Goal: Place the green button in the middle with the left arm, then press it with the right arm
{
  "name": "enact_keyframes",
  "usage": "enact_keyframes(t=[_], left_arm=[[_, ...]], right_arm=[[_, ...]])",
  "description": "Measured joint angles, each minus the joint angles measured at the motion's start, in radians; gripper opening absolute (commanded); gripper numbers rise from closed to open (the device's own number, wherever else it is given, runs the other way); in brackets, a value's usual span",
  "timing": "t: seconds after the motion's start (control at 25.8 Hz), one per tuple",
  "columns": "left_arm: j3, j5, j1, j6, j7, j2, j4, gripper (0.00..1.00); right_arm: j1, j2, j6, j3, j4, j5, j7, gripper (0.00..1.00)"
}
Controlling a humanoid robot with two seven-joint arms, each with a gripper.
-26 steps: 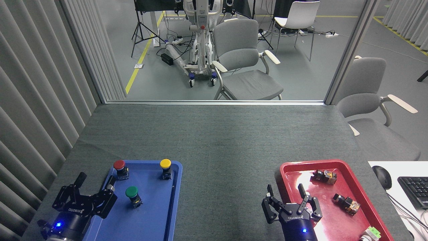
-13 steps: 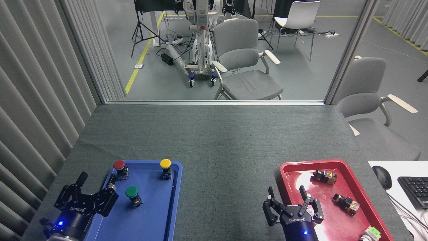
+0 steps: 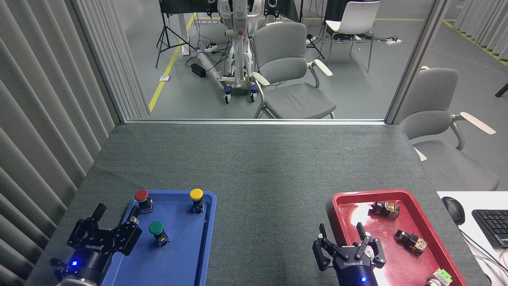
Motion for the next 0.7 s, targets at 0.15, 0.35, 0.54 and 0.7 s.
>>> enact_keyframes(t=[0.15, 0.35, 0.54, 0.7], left_arm=[[-0.008, 0.0, -0.01, 0.0, 0.001, -0.001, 0.01, 1.0], [-0.022, 0.0, -0.015, -0.002, 0.001, -0.002, 0.019, 1.0], [-0.027, -0.001, -0.015, -0.002, 0.001, -0.002, 0.02, 1.0], [-0.028, -0.005, -0.013, -0.002, 0.001, 0.0, 0.021, 0.99]], right_arm=[[0.001, 0.0, 0.0, -0.001, -0.001, 0.001, 0.001, 0.99], [0.001, 0.0, 0.003, -0.001, 0.0, 0.008, 0.002, 0.99], [0.001, 0.008, 0.007, -0.001, 0.001, 0.021, 0.003, 0.99], [0.0, 0.012, 0.008, -0.001, 0.001, 0.028, 0.003, 0.99]])
